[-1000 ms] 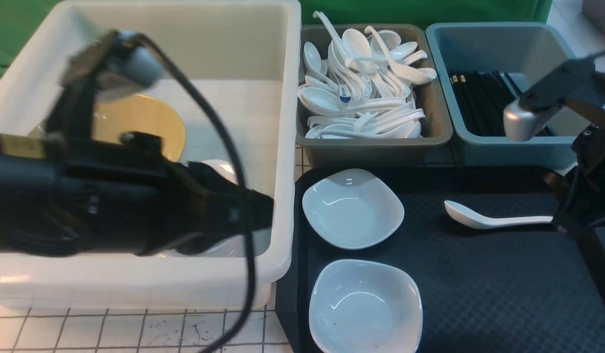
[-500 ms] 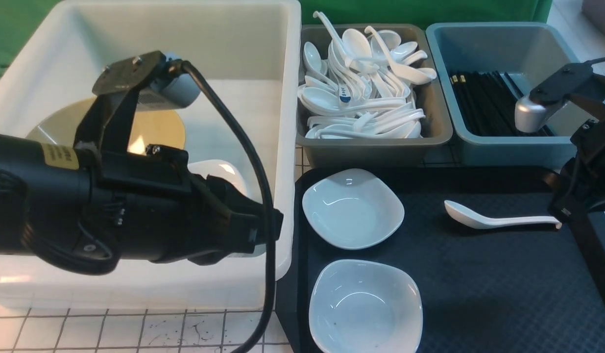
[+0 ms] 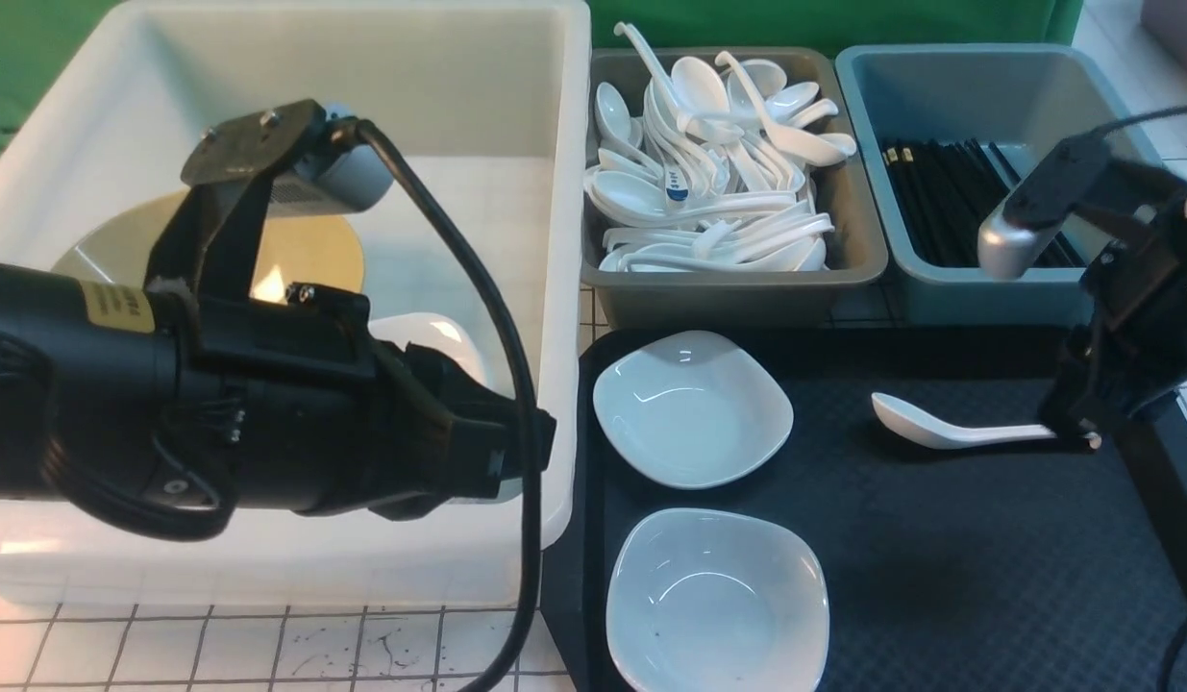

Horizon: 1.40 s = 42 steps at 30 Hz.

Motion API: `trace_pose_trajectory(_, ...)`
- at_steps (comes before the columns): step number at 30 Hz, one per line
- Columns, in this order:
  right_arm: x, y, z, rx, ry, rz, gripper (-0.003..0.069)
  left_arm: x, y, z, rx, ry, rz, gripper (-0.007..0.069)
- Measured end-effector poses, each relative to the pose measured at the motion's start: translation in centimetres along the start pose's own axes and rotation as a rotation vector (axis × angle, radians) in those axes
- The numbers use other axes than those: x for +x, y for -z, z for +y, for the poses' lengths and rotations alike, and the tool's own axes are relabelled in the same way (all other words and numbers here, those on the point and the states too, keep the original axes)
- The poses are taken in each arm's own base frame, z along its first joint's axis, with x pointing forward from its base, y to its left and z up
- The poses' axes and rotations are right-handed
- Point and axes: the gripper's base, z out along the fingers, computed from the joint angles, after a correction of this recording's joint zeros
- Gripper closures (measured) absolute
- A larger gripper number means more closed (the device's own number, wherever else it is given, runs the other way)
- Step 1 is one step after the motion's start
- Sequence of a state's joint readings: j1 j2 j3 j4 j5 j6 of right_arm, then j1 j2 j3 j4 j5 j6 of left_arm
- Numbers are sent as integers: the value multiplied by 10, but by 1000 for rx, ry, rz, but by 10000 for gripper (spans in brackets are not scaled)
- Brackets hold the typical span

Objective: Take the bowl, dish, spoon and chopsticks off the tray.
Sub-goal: Use the right arm to grab the soup spoon in the middle

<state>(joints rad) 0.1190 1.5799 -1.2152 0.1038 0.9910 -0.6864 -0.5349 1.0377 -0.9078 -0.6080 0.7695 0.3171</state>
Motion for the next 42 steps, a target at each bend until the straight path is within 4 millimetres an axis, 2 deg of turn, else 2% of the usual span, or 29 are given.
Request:
trace_pose_trajectory(2, -1, -10, -3, -21, 30, 27, 298, 0, 0, 0, 0, -2, 0, 624)
trace_pose_trajectory(4, -4, -30, -9, -43, 100, 68, 204, 0, 0, 0, 0, -4, 1, 624)
trace_pose_trajectory(7, -6, -49, -18, -17, 170, 96, 130, 1, 0, 0, 3, -3, 7, 624)
trace_pose_trajectory(11, -10, -67, -28, 21, 274, 103, 104, 1, 0, 0, 5, -7, 8, 624)
trace_pose_trajectory(16, -14, -88, -35, 39, 399, 99, 106, 0, 0, 0, 4, -32, 4, 624)
trace_pose_trajectory(21, -14, -105, -40, 32, 442, 123, 175, 0, 0, 0, 2, -33, -3, 624)
trace_pose_trajectory(24, -14, -108, -40, 21, 463, 134, 252, -1, 0, 0, 0, -40, -8, 624)
trace_pose_trajectory(25, -13, -109, -39, 10, 472, 141, 305, -1, 0, 0, -2, -46, -13, 624)
trace_pose_trajectory(28, -13, -111, -40, -1, 481, 147, 391, -2, 0, 0, -5, -54, -22, 624)
trace_pose_trajectory(32, -14, -112, -40, -4, 481, 150, 462, -2, 0, 0, -6, -54, -24, 624)
trace_pose_trajectory(37, -14, -111, -41, -5, 465, 156, 529, -3, 0, 1, -7, -57, -28, 624)
trace_pose_trajectory(42, -13, -109, -40, -9, 390, 163, 531, -5, 0, 1, -16, -58, -50, 624)
